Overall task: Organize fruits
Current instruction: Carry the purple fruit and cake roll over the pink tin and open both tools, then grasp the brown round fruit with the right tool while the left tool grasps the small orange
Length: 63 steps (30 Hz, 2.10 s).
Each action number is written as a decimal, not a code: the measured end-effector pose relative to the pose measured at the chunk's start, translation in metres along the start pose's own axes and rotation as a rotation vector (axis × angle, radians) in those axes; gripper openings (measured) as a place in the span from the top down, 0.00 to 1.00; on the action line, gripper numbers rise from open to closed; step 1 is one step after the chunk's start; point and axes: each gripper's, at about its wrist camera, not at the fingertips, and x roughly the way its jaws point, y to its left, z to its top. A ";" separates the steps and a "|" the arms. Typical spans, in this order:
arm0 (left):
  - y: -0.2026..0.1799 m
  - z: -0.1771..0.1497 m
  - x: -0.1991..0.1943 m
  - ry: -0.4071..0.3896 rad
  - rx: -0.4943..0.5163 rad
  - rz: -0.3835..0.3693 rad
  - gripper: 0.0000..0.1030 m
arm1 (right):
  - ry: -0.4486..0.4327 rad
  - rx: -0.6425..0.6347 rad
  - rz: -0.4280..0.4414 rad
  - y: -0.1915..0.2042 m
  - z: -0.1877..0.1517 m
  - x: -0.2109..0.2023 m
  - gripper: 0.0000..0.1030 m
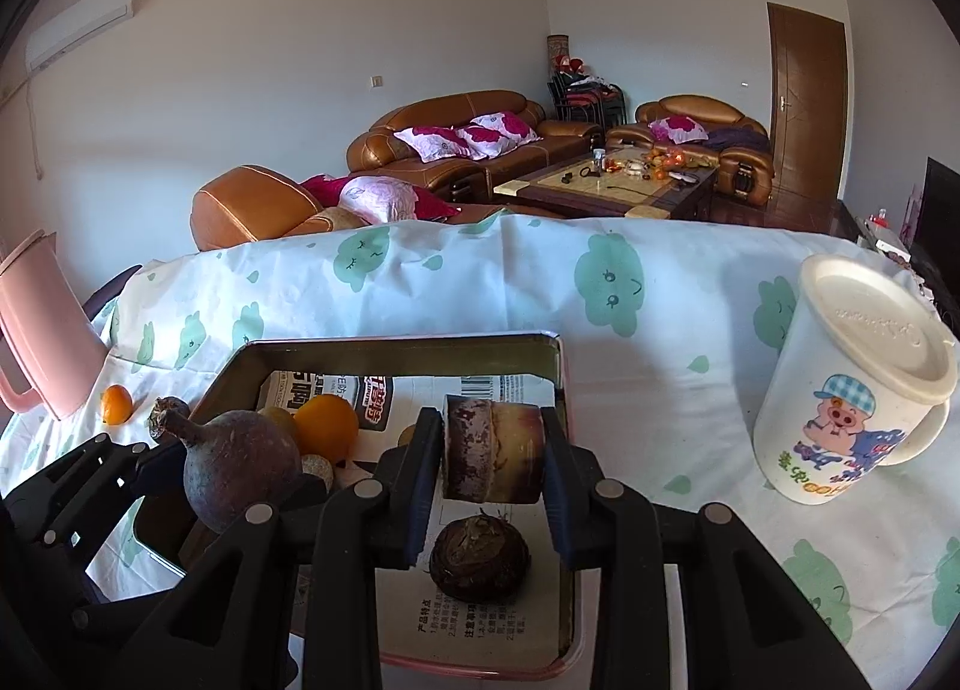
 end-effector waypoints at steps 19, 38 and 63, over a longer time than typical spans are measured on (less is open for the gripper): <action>-0.008 0.000 -0.039 -0.180 0.084 0.117 0.00 | -0.253 0.114 -0.013 -0.008 0.007 -0.051 0.26; 0.027 -0.013 -0.044 -0.170 0.036 0.207 0.00 | -0.312 -0.007 -0.201 0.015 -0.008 -0.049 0.26; 0.105 -0.031 -0.052 -0.104 -0.044 0.264 0.00 | -0.238 0.081 -0.081 0.081 -0.030 -0.051 0.26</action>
